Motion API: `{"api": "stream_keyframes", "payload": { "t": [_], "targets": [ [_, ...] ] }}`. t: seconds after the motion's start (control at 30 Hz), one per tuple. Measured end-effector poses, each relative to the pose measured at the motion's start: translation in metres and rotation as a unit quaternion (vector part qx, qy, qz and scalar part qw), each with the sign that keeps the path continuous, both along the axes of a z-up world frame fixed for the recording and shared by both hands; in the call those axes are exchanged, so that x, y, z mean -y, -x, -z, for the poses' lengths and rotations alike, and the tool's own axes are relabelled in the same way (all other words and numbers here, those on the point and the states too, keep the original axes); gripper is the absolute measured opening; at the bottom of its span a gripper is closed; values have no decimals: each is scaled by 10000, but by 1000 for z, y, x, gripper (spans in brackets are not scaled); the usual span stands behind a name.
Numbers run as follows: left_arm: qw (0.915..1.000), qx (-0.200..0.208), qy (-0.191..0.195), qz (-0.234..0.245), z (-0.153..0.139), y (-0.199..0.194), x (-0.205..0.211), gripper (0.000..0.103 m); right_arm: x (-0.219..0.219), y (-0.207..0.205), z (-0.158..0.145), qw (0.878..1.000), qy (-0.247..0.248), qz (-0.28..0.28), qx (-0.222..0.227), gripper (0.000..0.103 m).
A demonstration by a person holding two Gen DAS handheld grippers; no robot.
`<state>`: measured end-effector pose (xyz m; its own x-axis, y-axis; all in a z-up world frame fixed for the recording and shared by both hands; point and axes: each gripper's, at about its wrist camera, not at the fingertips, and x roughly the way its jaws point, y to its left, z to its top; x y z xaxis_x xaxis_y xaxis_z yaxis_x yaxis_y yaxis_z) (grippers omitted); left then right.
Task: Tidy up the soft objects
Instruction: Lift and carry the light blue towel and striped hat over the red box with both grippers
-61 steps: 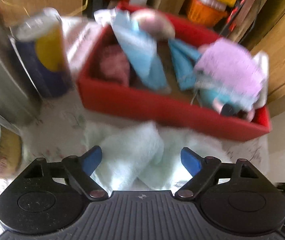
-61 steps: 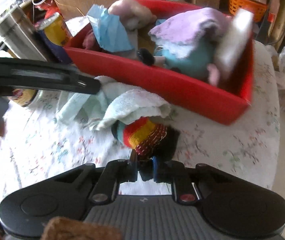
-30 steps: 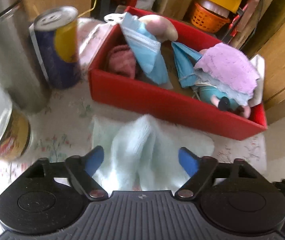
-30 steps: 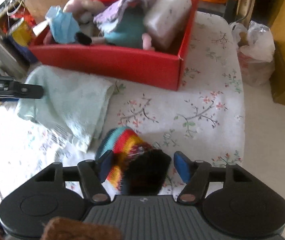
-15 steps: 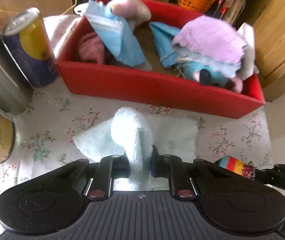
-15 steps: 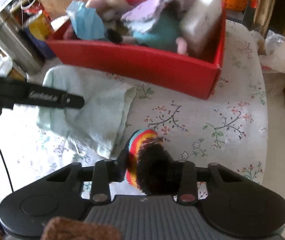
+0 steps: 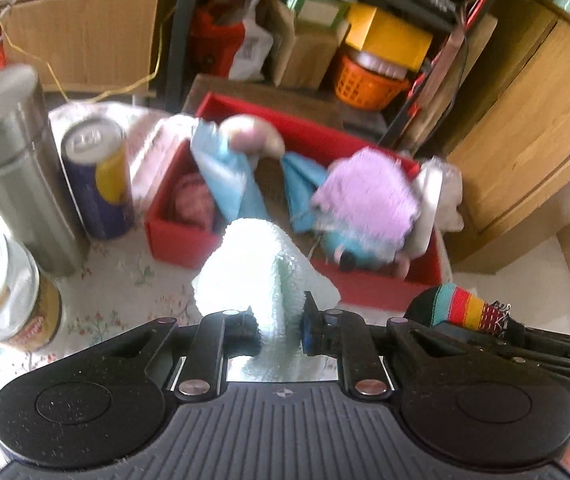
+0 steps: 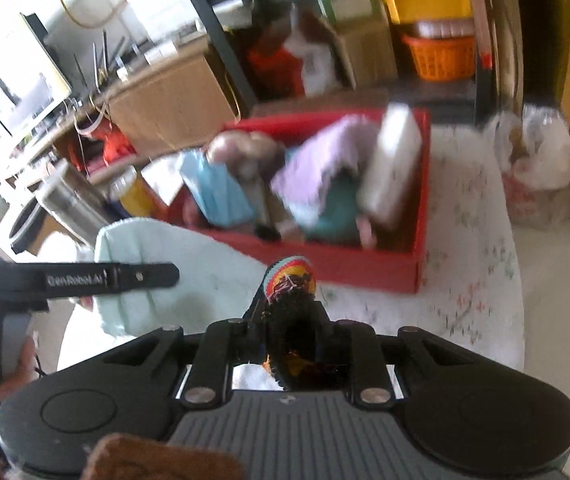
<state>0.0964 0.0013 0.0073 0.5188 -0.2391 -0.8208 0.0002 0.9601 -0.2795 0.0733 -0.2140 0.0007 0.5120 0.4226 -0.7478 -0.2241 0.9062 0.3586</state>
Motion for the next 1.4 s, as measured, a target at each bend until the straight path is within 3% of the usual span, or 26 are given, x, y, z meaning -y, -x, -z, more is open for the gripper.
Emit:
{"api": "stream_keyframes", "payload": {
  "t": [0.3, 0.63, 1.4],
  "targets": [
    [9983, 574, 16, -51, -41, -5, 11, 15, -12, -12, -50, 9969, 116, 124, 772, 0],
    [9960, 881, -102, -100, -59, -16, 20, 16, -11, -19, -77, 9920, -98, 337, 1216, 0],
    [9884, 1344, -672, -208, -68, -39, 33, 17, -14, -44, -88, 9843, -39, 638, 1643, 0]
  ]
}}
